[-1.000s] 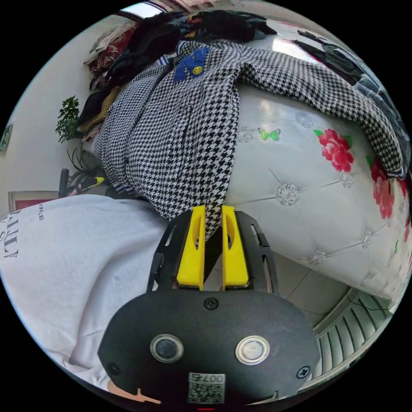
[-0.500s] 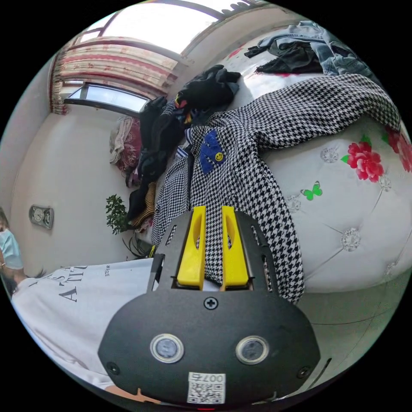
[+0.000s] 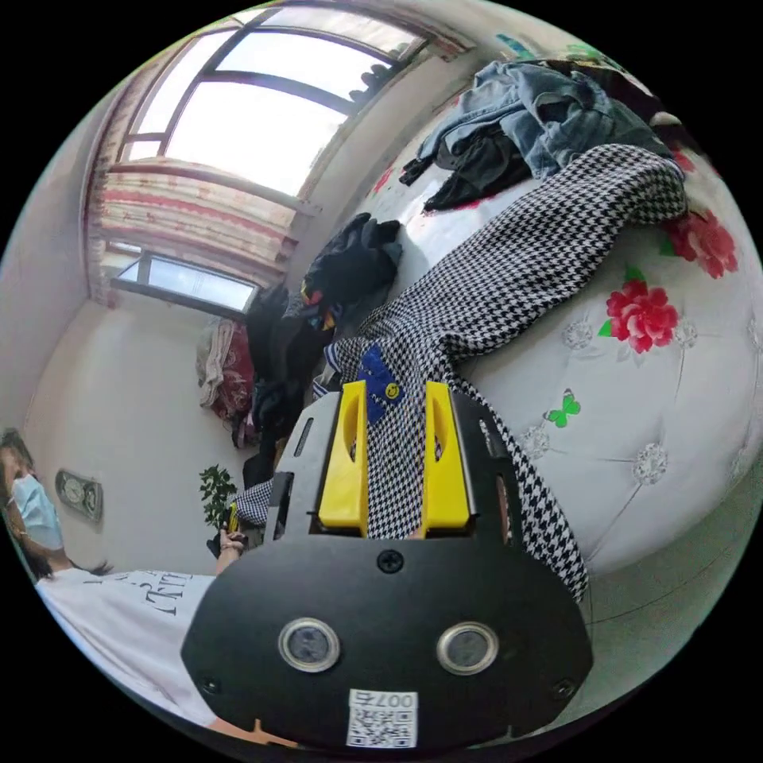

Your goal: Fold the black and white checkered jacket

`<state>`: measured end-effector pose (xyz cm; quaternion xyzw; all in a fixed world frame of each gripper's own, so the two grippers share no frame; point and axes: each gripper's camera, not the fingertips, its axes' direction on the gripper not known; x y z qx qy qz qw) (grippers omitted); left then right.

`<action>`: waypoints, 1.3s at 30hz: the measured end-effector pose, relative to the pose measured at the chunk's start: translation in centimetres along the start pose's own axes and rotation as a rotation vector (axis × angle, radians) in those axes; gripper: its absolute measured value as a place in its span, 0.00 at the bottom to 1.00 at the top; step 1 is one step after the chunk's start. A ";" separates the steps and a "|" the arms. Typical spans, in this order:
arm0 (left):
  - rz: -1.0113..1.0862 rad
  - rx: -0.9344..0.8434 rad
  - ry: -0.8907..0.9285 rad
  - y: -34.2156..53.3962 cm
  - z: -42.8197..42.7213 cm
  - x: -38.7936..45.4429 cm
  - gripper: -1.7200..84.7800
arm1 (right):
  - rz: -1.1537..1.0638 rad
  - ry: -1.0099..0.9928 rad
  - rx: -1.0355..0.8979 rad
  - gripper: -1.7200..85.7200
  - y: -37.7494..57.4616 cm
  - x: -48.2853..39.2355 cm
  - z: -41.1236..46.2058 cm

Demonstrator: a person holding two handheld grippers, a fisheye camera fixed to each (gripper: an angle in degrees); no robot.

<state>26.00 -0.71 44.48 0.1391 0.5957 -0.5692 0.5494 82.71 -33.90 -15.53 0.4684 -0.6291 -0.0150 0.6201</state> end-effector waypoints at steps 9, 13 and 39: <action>0.609 -0.144 0.073 11.5 7.4 21.7 0.06 | 0.316 -0.051 0.383 0.14 -5.6 12.8 -9.1; 0.890 -0.548 0.301 24.0 18.0 31.5 0.15 | 0.327 0.010 0.400 0.15 -7.9 14.9 -8.9; 0.877 -0.866 -0.210 41.4 18.4 20.2 0.11 | -0.906 -0.097 -0.271 0.02 2.3 -21.7 29.6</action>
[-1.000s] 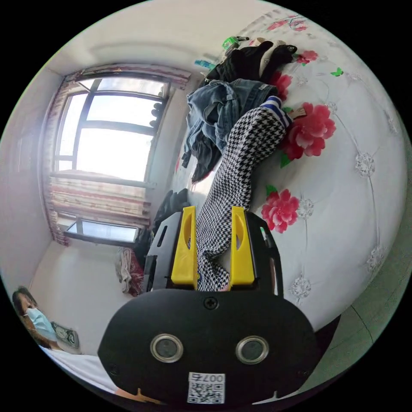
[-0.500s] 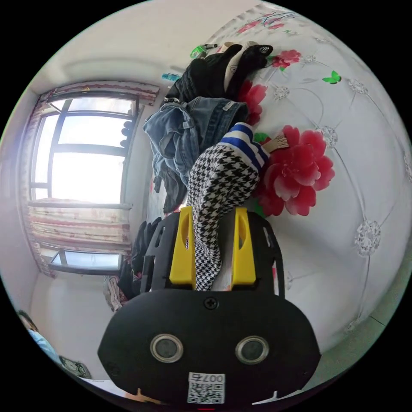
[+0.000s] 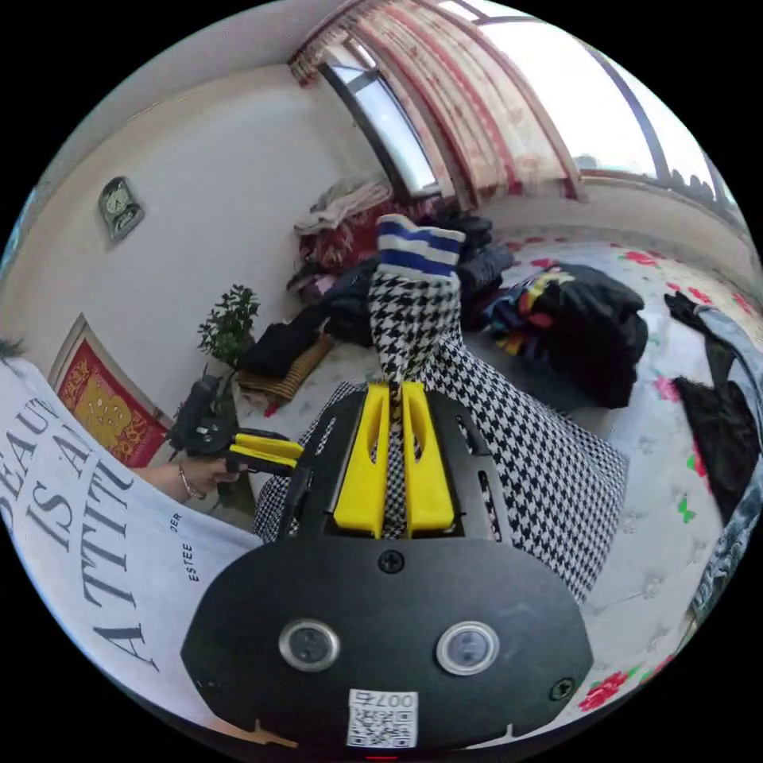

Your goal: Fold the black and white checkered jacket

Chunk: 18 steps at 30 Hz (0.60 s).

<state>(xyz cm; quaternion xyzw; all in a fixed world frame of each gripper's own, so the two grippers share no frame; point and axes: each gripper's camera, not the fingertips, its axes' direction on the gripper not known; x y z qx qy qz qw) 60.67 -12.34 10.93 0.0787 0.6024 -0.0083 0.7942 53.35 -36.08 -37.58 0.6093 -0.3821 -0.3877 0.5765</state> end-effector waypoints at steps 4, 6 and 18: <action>0.046 0.015 0.012 0.7 0.0 0.6 0.11 | 0.063 -0.062 -0.332 0.02 2.9 -3.9 14.4; 0.049 0.026 0.049 0.9 -0.2 0.1 0.10 | 0.208 -0.002 -0.369 0.02 4.1 -4.7 17.3; 0.102 -0.037 0.170 -1.1 1.7 -0.6 0.03 | 0.188 0.018 -0.346 0.03 3.2 -14.4 24.9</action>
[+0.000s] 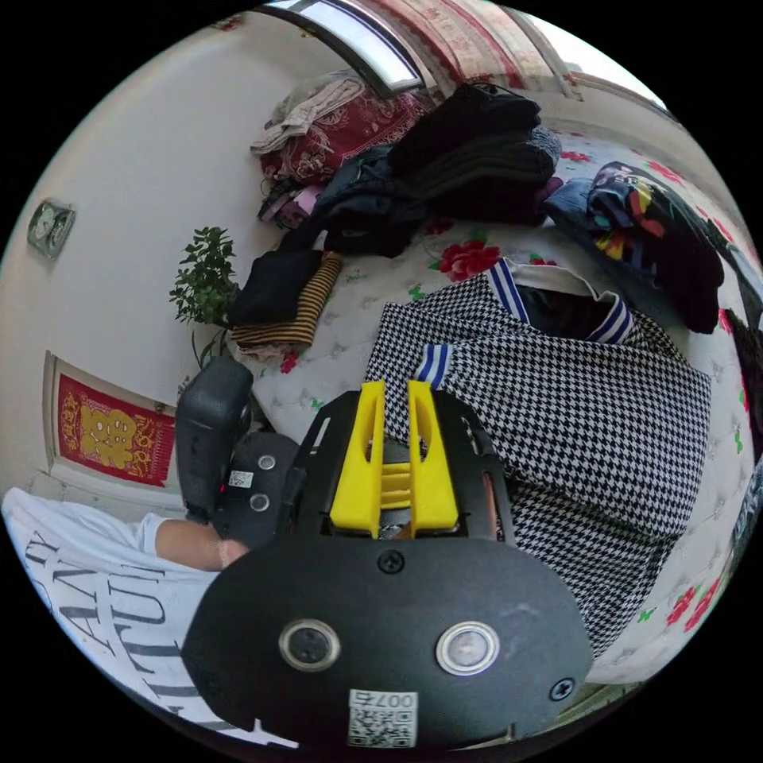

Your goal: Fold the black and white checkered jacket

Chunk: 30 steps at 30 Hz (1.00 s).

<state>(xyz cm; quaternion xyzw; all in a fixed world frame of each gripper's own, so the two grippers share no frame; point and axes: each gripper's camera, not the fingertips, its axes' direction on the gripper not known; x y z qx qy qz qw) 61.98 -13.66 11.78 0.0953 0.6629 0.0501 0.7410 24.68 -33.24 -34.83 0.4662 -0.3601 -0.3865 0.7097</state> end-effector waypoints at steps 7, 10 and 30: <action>0.073 0.000 -0.013 -0.8 0.2 0.8 0.01 | -0.032 -0.051 -0.010 0.03 -0.4 -1.0 2.9; 0.079 0.001 -0.009 -1.1 0.4 0.5 0.01 | -0.017 -0.102 0.008 0.03 -0.2 0.0 3.7; -0.184 -0.071 -0.249 -5.1 3.1 -7.4 0.05 | -0.092 0.162 -0.040 0.03 0.0 7.7 7.7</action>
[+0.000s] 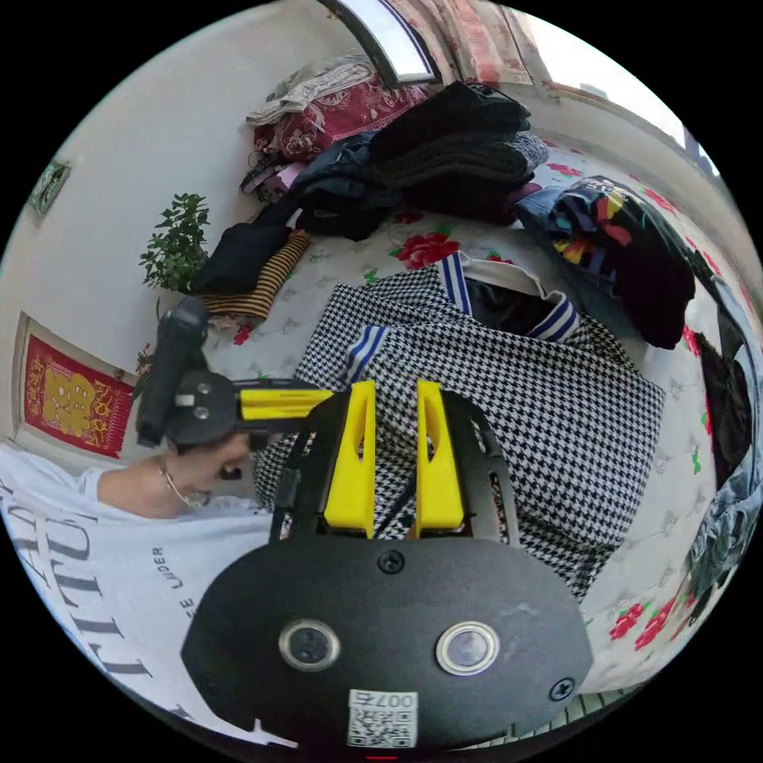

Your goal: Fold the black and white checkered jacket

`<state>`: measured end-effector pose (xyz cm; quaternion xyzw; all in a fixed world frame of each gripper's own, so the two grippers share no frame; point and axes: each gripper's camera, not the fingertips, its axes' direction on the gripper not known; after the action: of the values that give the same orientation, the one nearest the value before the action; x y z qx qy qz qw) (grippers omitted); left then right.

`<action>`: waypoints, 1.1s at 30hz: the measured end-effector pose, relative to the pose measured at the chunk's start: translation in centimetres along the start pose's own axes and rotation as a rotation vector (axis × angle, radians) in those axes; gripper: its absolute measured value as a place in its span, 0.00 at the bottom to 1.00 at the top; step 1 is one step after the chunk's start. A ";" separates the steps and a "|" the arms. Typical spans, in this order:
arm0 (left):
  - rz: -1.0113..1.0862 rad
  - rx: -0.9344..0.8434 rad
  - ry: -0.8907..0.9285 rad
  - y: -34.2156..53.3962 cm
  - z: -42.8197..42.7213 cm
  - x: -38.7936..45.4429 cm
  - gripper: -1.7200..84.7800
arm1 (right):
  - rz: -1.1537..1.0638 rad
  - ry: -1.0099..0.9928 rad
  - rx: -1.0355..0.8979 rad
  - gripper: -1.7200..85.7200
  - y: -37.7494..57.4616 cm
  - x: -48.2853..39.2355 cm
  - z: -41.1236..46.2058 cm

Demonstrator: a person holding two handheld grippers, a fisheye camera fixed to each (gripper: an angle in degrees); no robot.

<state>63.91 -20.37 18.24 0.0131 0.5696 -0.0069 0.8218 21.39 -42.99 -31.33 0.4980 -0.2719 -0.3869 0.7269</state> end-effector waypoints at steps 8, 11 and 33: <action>-0.151 -0.084 -0.136 -0.8 2.9 -7.9 0.06 | 0.063 0.273 -0.110 0.02 3.5 8.1 3.5; -0.140 -0.103 -0.171 -1.3 4.9 -7.0 0.05 | 0.065 0.312 -0.222 0.02 4.3 9.4 7.7; -0.066 -0.045 -0.222 -1.3 7.1 -5.1 0.01 | 0.062 -0.723 0.677 0.02 3.8 0.3 -38.0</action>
<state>68.79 -21.87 25.46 -0.0249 0.4751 -0.0226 0.8793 52.32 -22.90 -41.34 0.5316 -0.6319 -0.4030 0.3945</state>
